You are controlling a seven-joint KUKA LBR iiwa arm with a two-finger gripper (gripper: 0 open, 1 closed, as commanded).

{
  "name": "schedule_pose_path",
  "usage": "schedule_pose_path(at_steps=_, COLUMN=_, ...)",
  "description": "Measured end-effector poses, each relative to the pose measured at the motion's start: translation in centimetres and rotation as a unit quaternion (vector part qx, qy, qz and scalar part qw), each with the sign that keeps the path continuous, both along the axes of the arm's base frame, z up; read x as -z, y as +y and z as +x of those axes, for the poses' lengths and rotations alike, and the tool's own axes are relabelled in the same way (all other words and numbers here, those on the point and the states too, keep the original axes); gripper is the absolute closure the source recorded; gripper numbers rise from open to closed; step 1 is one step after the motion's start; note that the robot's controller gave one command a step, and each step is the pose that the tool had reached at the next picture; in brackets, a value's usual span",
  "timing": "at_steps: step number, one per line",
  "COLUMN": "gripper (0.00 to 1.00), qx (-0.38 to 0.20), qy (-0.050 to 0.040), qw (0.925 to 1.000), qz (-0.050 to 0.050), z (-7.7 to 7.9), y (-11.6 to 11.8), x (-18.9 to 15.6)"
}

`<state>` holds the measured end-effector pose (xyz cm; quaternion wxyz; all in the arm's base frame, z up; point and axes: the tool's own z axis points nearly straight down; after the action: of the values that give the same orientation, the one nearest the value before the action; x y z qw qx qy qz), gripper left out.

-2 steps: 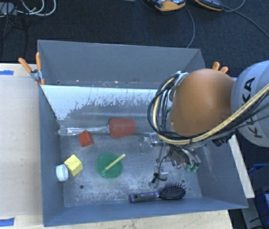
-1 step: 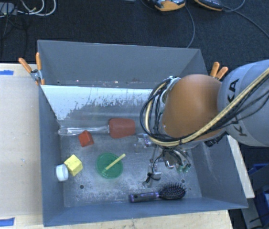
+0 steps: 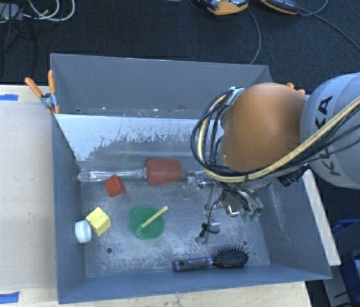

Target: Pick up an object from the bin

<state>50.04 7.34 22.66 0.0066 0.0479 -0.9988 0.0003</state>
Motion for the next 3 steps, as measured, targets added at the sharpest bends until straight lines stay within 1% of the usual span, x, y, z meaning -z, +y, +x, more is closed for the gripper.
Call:
schedule_pose_path(at_steps=1, gripper=0.0, qx=0.013, qy=-0.0141, qw=0.9998, qz=0.002, z=1.7, y=-0.1, x=0.5)
schedule_pose_path(at_steps=2, gripper=0.0, qx=0.019, qy=-0.0058, qw=0.9998, qz=0.0, z=3.2, y=2.3, x=6.9)
schedule_pose_path(at_steps=3, gripper=0.0, qx=0.061, qy=-0.0062, qw=0.9981, qz=0.0, z=1.4, y=5.4, x=9.3)
